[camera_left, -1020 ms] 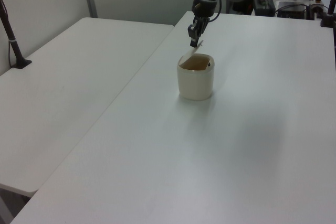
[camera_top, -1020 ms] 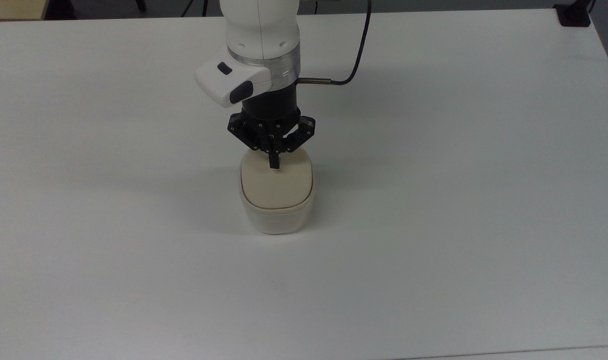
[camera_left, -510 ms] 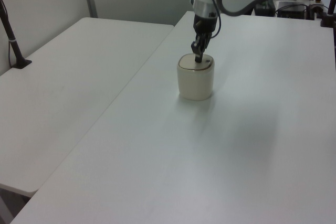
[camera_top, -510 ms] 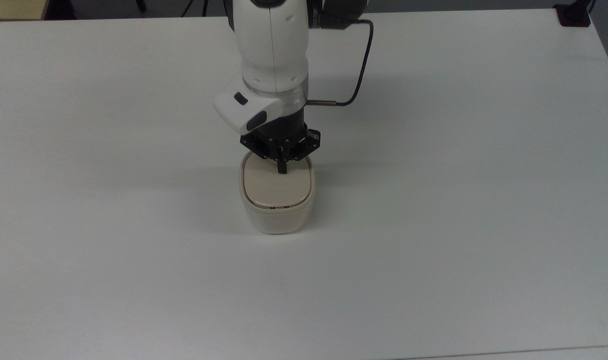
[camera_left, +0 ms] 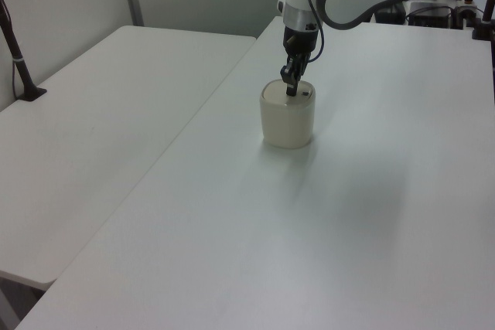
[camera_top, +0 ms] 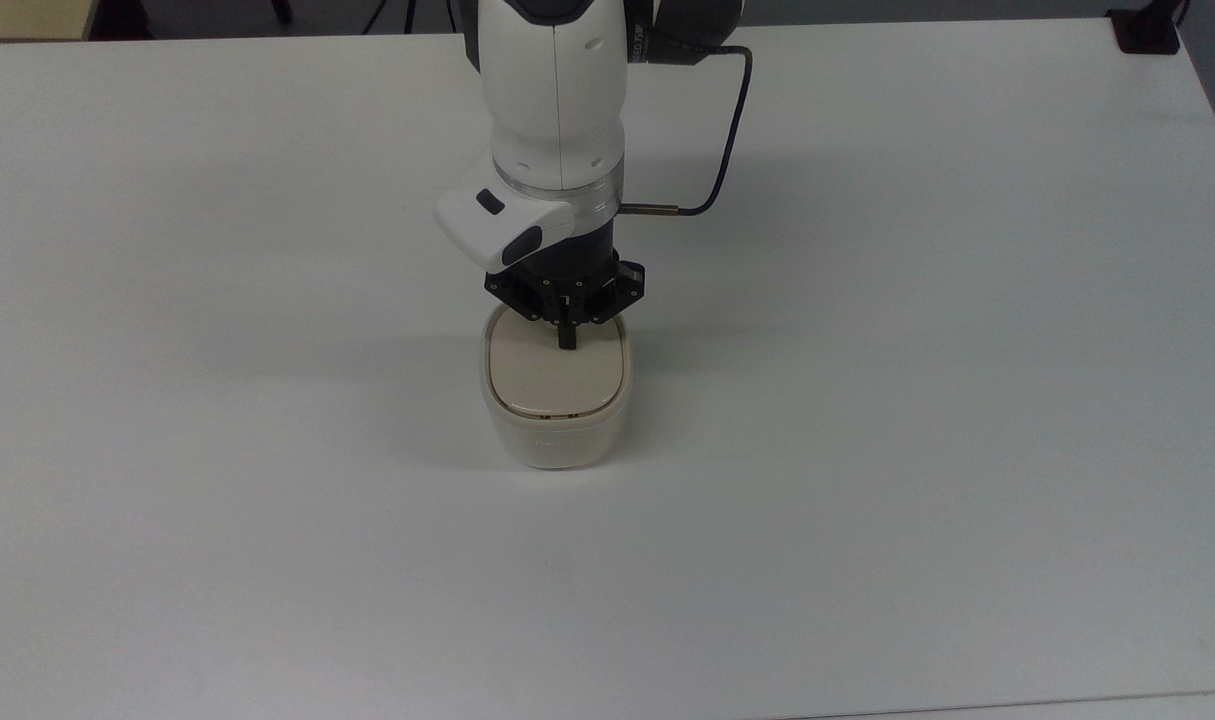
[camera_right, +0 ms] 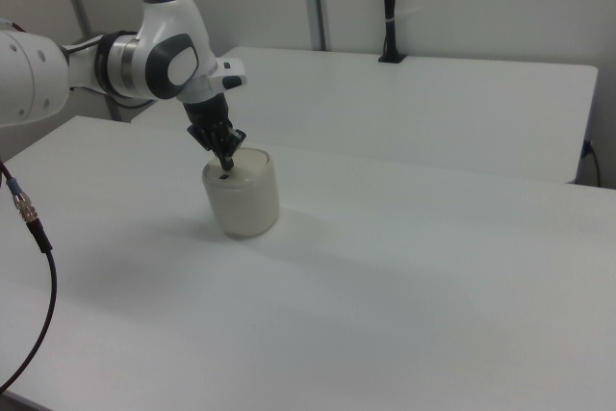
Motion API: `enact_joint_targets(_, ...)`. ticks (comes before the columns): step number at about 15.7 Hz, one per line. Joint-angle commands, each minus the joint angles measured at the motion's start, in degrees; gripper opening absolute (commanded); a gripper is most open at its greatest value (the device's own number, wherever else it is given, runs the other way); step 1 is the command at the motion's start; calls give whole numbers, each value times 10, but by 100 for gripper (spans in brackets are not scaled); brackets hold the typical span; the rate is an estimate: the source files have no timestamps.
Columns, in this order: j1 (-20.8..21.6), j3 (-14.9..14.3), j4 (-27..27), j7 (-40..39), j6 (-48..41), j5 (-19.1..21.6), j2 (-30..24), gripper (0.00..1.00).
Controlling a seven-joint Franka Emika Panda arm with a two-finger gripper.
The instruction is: Close the trash bin
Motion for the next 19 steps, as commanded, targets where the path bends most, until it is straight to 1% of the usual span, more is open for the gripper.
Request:
enact_joint_targets(1,7,-11,1,-3,-52,-3,-17,0)
enact_joint_targets(4,0,-12,3,-33,-132,-3,-55,0)
enact_joint_targets(5,-1,-12,3,-42,-165,-4,-69,7)
enact_joint_targets(6,-4,-12,3,-49,-196,-4,-83,21)
enact_joint_targets(7,-9,-12,0,-53,-223,-6,-98,52)
enact_joint_targets(8,-9,-12,-3,-53,-245,-16,-112,100)
enact_joint_targets(10,-4,-11,-4,-49,-285,-39,-133,100)
enact_joint_targets(13,-16,-11,-4,-53,-293,-41,-166,100)
enact_joint_targets(15,-31,-11,-16,-63,-299,-41,-196,100)
enact_joint_targets(17,-39,-11,-32,-100,-297,-40,-219,100)
enact_joint_targets(19,-59,-11,-26,-143,-293,-31,-216,100)
